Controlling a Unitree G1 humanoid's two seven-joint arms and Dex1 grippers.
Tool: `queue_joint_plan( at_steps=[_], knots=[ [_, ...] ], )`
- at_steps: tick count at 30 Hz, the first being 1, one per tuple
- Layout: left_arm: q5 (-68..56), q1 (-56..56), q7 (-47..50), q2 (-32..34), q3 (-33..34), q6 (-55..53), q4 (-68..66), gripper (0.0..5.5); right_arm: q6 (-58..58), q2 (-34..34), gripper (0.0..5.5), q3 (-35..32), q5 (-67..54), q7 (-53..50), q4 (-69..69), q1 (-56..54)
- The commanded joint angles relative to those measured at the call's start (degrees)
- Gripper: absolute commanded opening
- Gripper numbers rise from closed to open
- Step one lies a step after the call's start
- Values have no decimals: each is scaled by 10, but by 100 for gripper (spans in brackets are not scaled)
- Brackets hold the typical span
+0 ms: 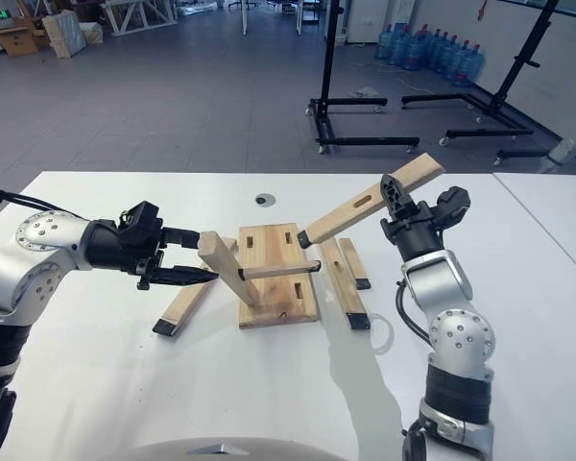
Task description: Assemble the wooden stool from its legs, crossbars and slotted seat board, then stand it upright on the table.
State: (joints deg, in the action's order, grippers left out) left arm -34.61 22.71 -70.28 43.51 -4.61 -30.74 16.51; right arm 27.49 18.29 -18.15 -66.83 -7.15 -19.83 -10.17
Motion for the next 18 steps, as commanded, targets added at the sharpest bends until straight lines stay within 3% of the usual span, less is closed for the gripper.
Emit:
queue_joint_plan(
  at_steps=[1, 7, 12, 18],
  knots=[
    [-2, -52, 75, -31, 12, -15, 52, 209, 6, 26, 99, 23, 65, 43, -29, 20],
    [31, -118, 190, -72, 7, -7, 107, 203, 2, 20, 99, 44, 128, 82, -36, 43],
    [55, -153, 218, -72, -19, 11, 128, 201, 1, 21, 99, 39, 155, 103, -34, 52],
    [110, -164, 240, -67, -60, 45, 146, 201, -51, 36, 99, 97, 286, 169, -50, 76]
  ],
)
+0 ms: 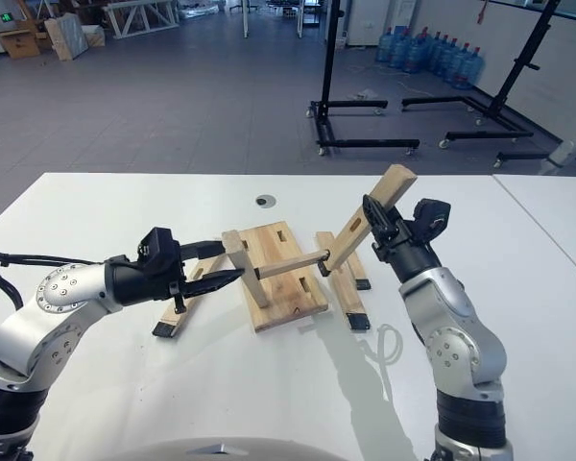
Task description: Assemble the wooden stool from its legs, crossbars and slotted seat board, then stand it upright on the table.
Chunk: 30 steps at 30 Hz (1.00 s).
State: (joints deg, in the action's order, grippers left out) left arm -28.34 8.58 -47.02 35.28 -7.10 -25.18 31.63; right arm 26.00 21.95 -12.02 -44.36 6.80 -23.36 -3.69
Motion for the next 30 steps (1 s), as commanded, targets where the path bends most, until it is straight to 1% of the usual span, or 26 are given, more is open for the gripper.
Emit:
queue_joint_plan(
  at_steps=[1, 10, 13, 19, 26, 30],
  knots=[
    [53, -20, 11, 15, -42, -7, -3, 201, -49, -6, 99, 47, 80, 37, -14, 18],
    [74, -17, 52, -4, -69, -2, 3, 201, -137, -53, 99, 97, 196, 59, -8, 78],
    [74, -14, 58, -6, -72, -3, 0, 201, -153, -66, 99, 95, 211, 62, 0, 88],
    [77, -11, 73, -8, -87, -11, 2, 201, -166, -60, 99, 105, 230, 96, 3, 89],
    [99, -20, 86, -10, -107, -1, 2, 201, -195, -24, 99, 144, 306, 142, 22, 92],
    [104, -25, 90, -12, -113, 0, 5, 201, -215, -21, 99, 147, 330, 144, 45, 99]
  ],
)
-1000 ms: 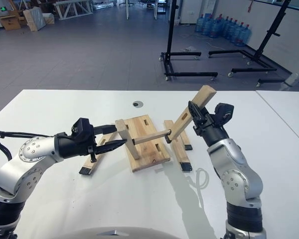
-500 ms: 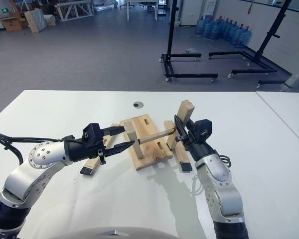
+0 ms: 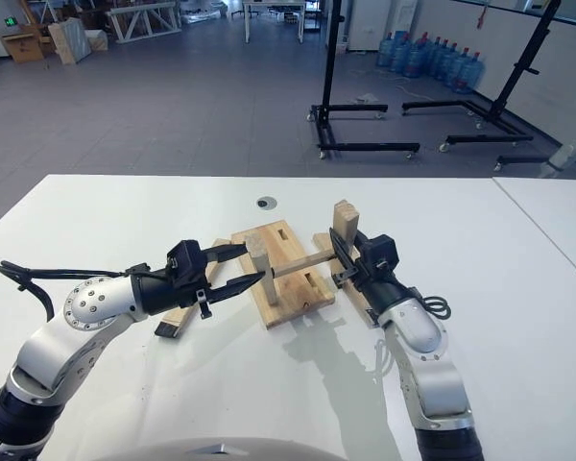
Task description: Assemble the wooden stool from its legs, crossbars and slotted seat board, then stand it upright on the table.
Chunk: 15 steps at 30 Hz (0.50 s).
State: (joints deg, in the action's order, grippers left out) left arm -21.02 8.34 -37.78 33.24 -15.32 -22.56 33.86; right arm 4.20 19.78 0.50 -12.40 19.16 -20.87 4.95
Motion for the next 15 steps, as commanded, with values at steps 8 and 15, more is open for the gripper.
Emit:
queue_joint_plan(
  at_steps=[8, 15],
  knots=[
    [38, -31, -7, 21, -28, -20, -20, 201, 55, -22, 99, -15, -62, 2, -25, -33],
    [38, -46, 14, 4, -30, -27, -10, 201, 134, -8, 99, -62, -143, 26, -22, -48]
  ],
)
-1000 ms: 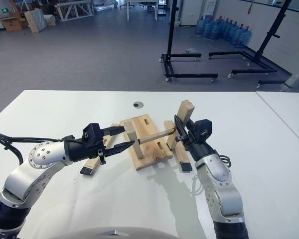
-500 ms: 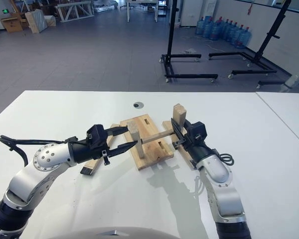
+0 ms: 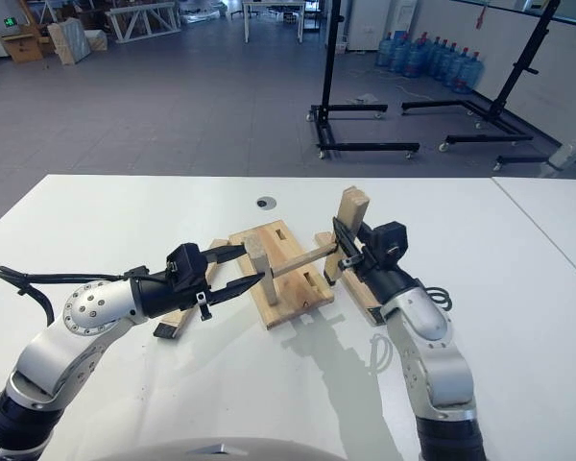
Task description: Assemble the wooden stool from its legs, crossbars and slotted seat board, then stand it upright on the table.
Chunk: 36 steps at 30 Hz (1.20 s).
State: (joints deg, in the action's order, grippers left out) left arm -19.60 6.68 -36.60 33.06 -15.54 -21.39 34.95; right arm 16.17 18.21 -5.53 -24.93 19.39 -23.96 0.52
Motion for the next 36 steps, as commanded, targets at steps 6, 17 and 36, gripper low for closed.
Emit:
queue_joint_plan(
  at_steps=[6, 17, 36],
  knots=[
    [-41, -40, 19, -21, 13, -59, -6, 201, -9, 6, 99, 7, 12, 34, 36, 6],
    [-33, -51, 8, -13, 10, -61, -8, 201, 13, -22, 99, 15, -3, 15, 16, -28],
    [14, -52, 6, -10, -16, -41, -25, 201, 9, -28, 99, 68, 11, 30, -26, 0]
  ],
)
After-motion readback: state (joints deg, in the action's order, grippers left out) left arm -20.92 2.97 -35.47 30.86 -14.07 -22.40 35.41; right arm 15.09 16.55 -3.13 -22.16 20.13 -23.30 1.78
